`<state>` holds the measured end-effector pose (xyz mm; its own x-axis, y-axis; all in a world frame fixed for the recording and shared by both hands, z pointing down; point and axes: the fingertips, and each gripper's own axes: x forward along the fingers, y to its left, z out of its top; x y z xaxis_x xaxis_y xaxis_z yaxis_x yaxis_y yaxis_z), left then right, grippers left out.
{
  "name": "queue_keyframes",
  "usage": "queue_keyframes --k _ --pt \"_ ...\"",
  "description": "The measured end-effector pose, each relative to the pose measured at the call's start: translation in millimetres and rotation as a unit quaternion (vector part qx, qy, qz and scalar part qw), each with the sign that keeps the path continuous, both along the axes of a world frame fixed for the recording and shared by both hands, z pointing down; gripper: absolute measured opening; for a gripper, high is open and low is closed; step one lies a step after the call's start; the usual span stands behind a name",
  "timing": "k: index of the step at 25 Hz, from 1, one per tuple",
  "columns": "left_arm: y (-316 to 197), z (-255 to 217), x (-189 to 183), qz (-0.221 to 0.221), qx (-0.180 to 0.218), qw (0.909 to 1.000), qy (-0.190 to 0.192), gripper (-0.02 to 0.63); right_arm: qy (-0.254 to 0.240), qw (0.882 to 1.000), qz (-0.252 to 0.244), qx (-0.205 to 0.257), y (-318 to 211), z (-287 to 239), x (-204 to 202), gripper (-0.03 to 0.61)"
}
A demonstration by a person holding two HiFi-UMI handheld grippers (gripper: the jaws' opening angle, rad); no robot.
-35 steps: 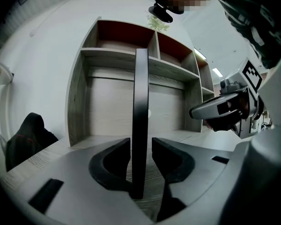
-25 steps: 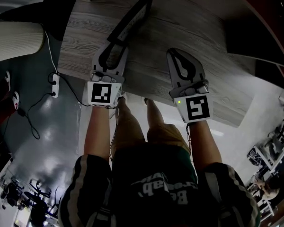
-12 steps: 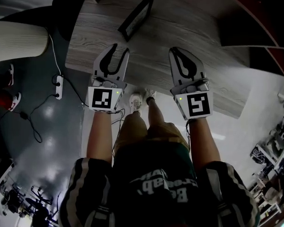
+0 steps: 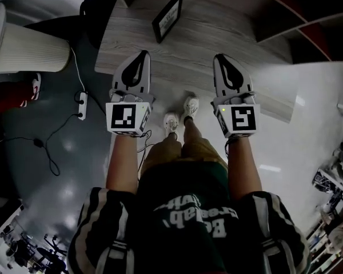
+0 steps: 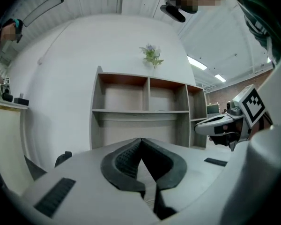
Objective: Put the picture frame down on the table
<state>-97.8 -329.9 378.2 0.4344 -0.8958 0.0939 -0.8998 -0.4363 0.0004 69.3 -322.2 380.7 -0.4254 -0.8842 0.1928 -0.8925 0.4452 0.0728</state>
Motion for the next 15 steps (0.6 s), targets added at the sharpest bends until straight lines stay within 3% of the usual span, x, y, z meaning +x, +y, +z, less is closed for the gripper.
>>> queue_keyframes --k 4,10,15 --pt "35.0 -40.9 9.8 0.007 0.023 0.9997 0.003 0.018 -0.007 1.0 0.019 0.012 35.0 -35.8 8.4 0.041" --pt "101.0 -95.0 43.8 0.005 0.045 0.9988 0.02 0.018 -0.013 0.999 0.004 0.036 94.7 -77.7 32.3 0.041" --pt "162.3 -125.8 81.1 -0.014 0.059 0.9981 -0.009 0.018 -0.017 0.999 -0.019 0.048 148.9 -101.0 61.5 0.041"
